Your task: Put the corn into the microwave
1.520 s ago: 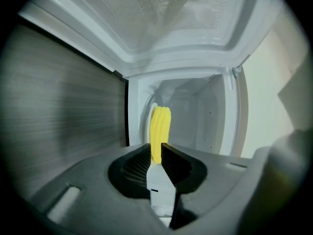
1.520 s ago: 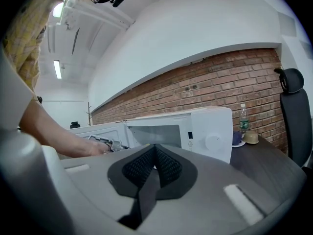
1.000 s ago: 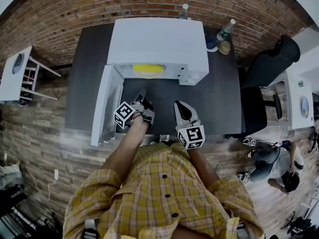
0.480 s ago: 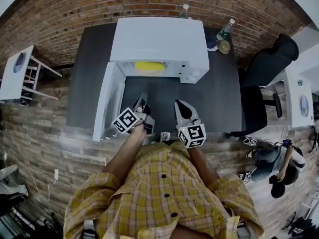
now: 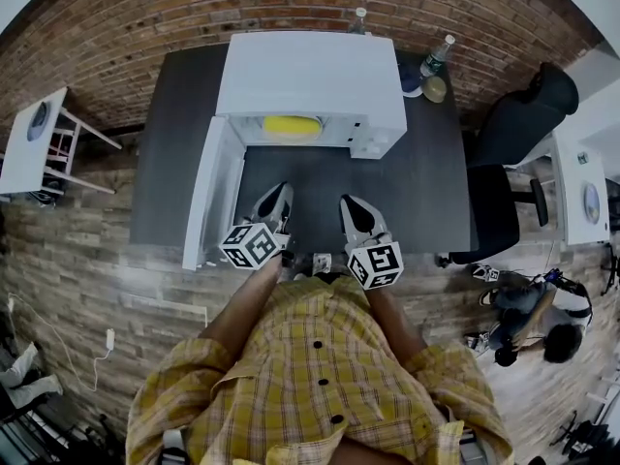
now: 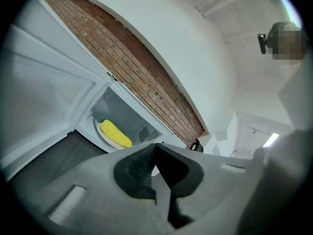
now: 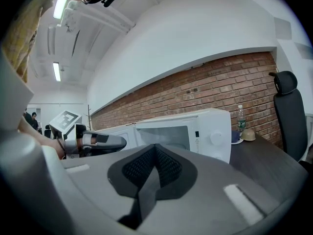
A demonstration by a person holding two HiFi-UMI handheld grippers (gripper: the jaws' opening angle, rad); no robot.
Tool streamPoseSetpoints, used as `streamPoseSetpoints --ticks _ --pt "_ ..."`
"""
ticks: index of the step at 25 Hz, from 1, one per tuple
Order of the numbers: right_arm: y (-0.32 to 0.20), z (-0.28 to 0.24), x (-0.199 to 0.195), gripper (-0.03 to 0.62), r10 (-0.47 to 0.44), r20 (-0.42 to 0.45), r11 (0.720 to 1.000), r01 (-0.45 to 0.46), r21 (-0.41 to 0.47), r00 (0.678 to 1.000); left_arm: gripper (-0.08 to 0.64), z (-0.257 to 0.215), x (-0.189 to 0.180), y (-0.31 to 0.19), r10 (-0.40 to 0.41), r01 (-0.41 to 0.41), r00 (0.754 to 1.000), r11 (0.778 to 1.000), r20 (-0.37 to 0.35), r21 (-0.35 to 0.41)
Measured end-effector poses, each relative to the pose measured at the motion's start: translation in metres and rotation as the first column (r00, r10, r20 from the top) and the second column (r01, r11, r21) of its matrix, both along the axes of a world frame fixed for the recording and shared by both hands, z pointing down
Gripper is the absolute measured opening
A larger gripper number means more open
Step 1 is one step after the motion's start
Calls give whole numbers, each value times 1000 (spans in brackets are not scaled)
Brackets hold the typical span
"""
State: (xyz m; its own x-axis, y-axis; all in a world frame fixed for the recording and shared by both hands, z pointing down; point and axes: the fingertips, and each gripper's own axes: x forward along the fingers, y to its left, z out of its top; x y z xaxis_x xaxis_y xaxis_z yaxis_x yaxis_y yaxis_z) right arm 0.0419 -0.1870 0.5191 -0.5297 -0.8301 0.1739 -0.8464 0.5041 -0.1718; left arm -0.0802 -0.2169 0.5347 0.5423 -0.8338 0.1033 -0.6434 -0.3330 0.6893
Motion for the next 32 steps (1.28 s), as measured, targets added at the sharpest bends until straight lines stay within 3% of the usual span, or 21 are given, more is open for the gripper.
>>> streamPoseSetpoints --ticks 7,12,21,32 --pt "8 -3 -4 3 -1 6 1000 1 6 1000 -5 -5 2 19 28 -50 976 994 218 98" --pt "12 -4 -8 2 -8 -1 1000 8 13 1000 -5 -7 -2 26 9 -55 951 989 310 138" --pt "21 -4 -11 2 -16 -8 1000 16 16 1000 -5 -8 5 39 10 -78 921 984 390 159" --pt "30 -5 -8 2 -8 -10 1000 8 19 1000 -5 -9 7 48 -3 -77 906 982 424 171"
